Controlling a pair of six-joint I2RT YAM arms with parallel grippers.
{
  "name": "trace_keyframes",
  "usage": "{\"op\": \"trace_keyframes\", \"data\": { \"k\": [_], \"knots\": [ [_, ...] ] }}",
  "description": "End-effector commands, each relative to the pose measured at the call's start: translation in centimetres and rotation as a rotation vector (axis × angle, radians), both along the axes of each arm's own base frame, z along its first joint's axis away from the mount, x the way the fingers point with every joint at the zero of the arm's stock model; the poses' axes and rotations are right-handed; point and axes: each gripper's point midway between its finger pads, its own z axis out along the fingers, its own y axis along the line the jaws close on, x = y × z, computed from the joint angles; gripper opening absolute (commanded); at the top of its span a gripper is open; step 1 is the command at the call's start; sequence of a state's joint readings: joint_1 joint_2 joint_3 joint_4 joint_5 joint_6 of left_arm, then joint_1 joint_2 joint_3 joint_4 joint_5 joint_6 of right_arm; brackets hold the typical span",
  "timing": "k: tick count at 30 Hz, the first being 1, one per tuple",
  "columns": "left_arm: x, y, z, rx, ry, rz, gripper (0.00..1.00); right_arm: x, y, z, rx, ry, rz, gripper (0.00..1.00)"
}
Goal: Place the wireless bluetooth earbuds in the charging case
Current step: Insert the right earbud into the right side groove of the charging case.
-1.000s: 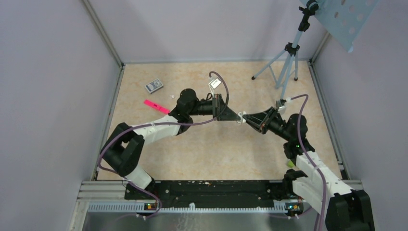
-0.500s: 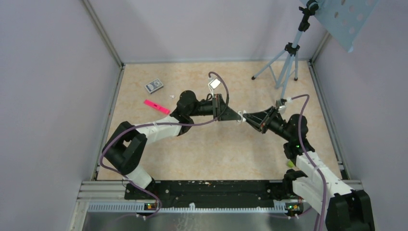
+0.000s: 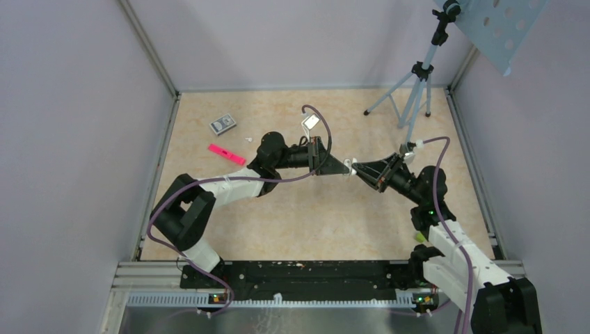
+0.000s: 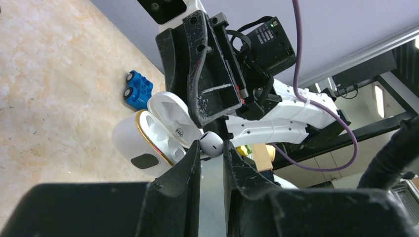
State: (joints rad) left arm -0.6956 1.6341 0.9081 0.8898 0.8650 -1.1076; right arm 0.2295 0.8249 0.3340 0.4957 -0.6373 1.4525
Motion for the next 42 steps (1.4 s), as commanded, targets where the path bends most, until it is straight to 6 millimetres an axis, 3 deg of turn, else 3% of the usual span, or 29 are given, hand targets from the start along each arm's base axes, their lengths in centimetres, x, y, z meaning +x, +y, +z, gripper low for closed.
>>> {"op": "trace_keyframes", "data": {
  "k": [1, 20, 27, 42],
  "knots": [
    [0.08, -0.08, 0.71, -0.034, -0.057, 0.013, 0.09, -0.75, 0.32, 1.75, 0.031, -0.070, 0.024, 0.00],
    [0.35, 0.04, 0.72, -0.001, -0.113, 0.043, 0.10, -0.80, 0.32, 2.12, 0.043, -0.075, 0.022, 0.00],
    [0.19, 0.06, 0.49, 0.005, -0.111, 0.041, 0.26, -0.67, 0.31, 2.33, 0.046, -0.079, 0.018, 0.00],
    [0.65, 0.39, 0.74, 0.046, -0.146, 0.085, 0.30, -0.66, 0.29, 2.40, 0.047, -0.080, 0.017, 0.00]
  ]
}}
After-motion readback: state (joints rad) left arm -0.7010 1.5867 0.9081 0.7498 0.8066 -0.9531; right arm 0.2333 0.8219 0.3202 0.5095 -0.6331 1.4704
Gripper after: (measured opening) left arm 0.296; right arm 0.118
